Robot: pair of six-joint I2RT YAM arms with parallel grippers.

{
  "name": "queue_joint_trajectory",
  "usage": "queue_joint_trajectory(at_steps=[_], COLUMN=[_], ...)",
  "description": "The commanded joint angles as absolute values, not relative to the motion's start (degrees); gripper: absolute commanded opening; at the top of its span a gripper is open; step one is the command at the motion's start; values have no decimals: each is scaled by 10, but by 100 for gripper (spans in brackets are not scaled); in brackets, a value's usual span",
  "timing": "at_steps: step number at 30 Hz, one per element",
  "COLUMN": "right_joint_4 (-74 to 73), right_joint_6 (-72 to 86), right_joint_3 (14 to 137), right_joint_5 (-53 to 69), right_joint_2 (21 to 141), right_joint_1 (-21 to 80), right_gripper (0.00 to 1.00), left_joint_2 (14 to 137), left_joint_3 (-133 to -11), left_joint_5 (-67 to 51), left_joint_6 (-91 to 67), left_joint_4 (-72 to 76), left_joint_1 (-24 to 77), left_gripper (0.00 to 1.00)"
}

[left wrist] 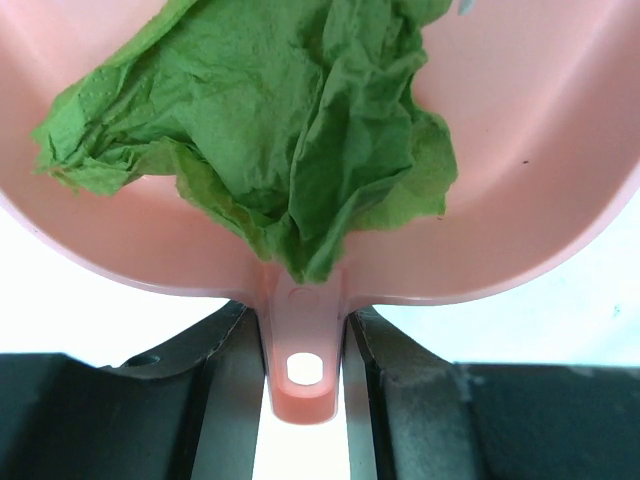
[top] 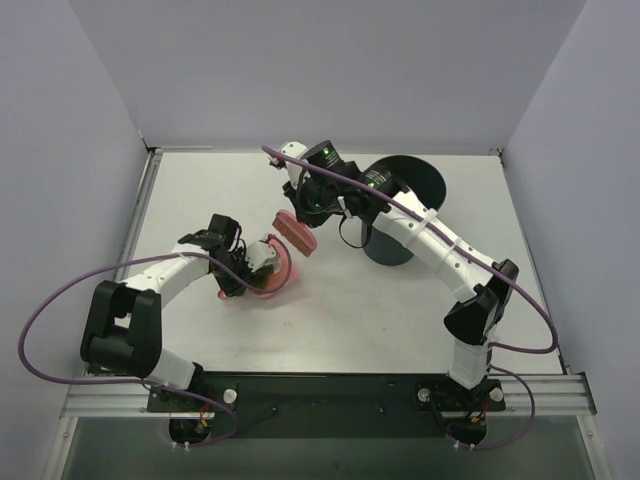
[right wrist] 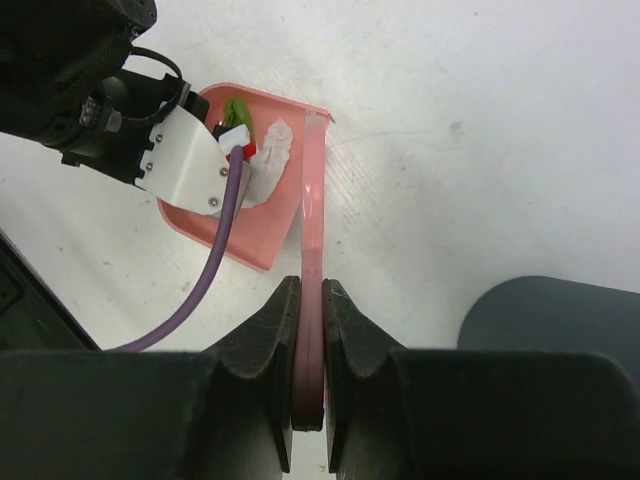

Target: Sweep away the paper scraps from the table

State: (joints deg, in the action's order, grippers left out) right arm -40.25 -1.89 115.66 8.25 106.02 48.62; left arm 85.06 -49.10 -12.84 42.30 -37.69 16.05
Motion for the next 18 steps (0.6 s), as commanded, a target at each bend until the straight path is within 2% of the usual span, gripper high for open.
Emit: queue_joint_trajectory(at_steps=[1,6,9,16,18], right_joint_4=[-409,-427,-439,-525,-524], right_joint_6=[-64,-120,-116,-148,-126], right_joint_3=[1150,1131,1066,837,762], right_joint_5=[43,22,43,120,128], right_joint_2=[1020,941,867,707,666], right_joint_1=[486,480,469,459,416], right_gripper=[0,0,0,0,0], left_joint_2=[840,860,883,948,967], left_joint_3=[-540,-632,-702,-860,-891], left_joint_5=[-154,-138,-122,-73,-52], left_joint_6=[392,346,329,294,286], left_joint_4=[-347,-385,-417,-482,-499], left_joint_1=[164,166,179,233,246], left_gripper=[0,0,0,0,0])
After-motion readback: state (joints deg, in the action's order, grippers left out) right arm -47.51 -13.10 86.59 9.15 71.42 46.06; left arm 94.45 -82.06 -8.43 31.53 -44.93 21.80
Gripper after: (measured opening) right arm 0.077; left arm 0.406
